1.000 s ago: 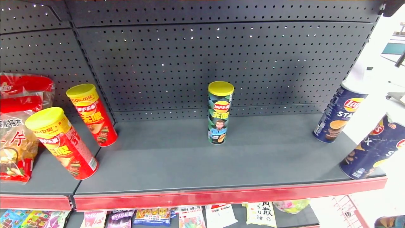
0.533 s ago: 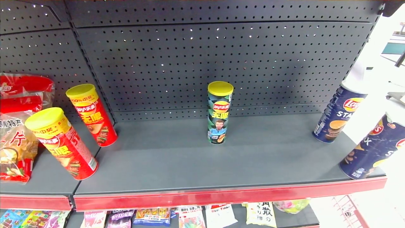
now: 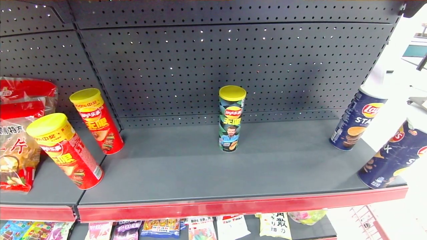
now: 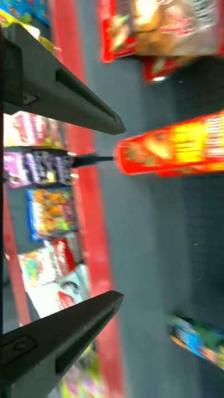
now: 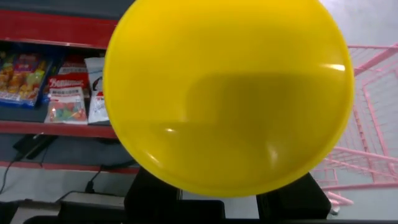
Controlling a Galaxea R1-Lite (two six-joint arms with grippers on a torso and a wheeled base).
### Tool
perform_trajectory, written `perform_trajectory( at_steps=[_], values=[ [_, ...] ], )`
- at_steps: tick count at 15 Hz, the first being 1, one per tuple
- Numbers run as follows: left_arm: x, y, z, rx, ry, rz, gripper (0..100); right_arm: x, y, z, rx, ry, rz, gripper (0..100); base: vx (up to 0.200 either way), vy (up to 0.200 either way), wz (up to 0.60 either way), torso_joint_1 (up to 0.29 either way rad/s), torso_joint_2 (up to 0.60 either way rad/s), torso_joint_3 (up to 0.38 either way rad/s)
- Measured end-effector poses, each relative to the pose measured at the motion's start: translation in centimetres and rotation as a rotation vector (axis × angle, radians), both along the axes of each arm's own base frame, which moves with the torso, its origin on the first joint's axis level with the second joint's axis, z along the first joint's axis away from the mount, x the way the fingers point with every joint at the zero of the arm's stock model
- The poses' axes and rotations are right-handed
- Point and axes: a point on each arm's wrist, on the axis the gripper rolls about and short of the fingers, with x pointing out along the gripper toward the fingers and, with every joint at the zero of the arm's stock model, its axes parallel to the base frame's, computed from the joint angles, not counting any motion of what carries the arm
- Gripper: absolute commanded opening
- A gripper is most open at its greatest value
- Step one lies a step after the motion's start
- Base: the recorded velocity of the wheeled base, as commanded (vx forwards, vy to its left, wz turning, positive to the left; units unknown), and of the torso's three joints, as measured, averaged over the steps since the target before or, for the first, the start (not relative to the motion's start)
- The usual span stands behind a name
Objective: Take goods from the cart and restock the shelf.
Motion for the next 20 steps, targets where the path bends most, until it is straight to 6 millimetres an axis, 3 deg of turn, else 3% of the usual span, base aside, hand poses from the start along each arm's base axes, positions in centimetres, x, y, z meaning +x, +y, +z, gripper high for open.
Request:
perform_trajectory(
  at_steps=[3,8,12,16,20],
  values=[
    [2.3,-0.2,5.7,0.066,0.033,-0.107,100,0.6,0.1,0.2,0.020,-0.027,0.049,0,0.000,0.000,0.00,0.000,0.00,0.000],
    [10.0,-2.1,9.6,0.171,0.114,-0.344,100,3.4,0.4,2.1,0.054,-0.009,0.044,0,0.000,0.000,0.00,0.000,0.00,0.000],
    [16.8,-6.1,9.2,0.186,0.150,-0.548,100,5.2,0.6,3.0,0.081,0.069,0.033,0,0.000,0.000,0.00,0.000,0.00,0.000],
    [22.5,-9.7,8.7,0.197,0.210,-0.624,100,5.4,0.6,3.0,0.075,0.086,0.019,0,0.000,0.000,0.00,0.000,0.00,0.000],
    [26.1,-13.2,8.4,0.126,0.260,-0.664,100,5.1,0.5,2.8,0.076,0.075,0.014,0,0.000,0.000,0.00,0.000,0.00,0.000]
  ],
)
